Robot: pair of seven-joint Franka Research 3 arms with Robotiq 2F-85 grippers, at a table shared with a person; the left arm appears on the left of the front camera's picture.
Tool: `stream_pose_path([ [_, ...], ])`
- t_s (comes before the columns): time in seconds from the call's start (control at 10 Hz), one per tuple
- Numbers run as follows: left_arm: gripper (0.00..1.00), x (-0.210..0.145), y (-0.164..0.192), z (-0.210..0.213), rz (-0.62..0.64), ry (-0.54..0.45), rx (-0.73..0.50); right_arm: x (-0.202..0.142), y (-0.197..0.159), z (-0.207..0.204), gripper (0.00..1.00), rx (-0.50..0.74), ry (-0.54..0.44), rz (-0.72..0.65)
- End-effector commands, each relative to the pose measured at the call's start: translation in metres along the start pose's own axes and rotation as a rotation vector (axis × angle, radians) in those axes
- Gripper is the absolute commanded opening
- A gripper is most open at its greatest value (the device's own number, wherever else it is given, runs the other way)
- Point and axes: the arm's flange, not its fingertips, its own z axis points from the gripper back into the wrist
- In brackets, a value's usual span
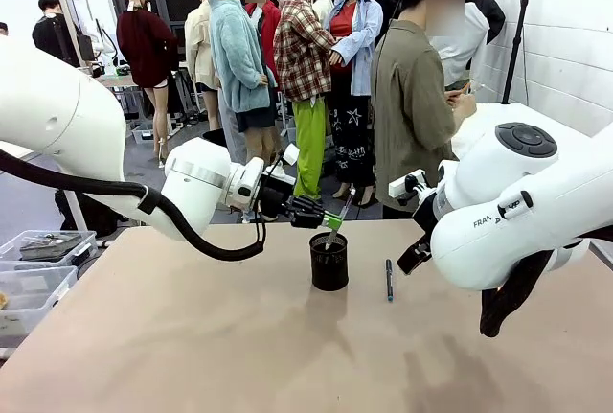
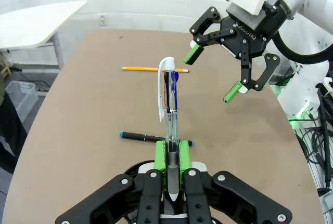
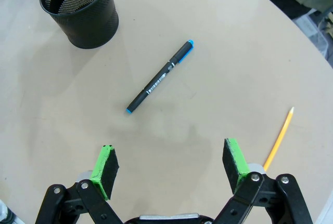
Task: Place the pens into the pen holder.
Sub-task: Pick up a writing instrument from the table and place it into the Pen holder.
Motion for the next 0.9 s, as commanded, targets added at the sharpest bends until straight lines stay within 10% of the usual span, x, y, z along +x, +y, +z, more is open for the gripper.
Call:
stream_pose_path([
  [0.0, 0.08, 0.002, 0.007, 0.005, 0.019, 0.008, -0.016, 0.000, 0.000, 0.000, 1.00, 0.001, 0.001, 0.000],
  [0.3, 0.64, -0.005, 0.006, 0.011, 0.036, 0.008, -0.012, 0.000, 0.000, 0.000, 1.00, 0.001, 0.001, 0.000],
  [0.8, 0.64, 0.019, -0.033, 0.075, 0.083, 0.030, 0.188, 0.000, 0.000, 0.000, 1.00, 0.001, 0.001, 0.000],
])
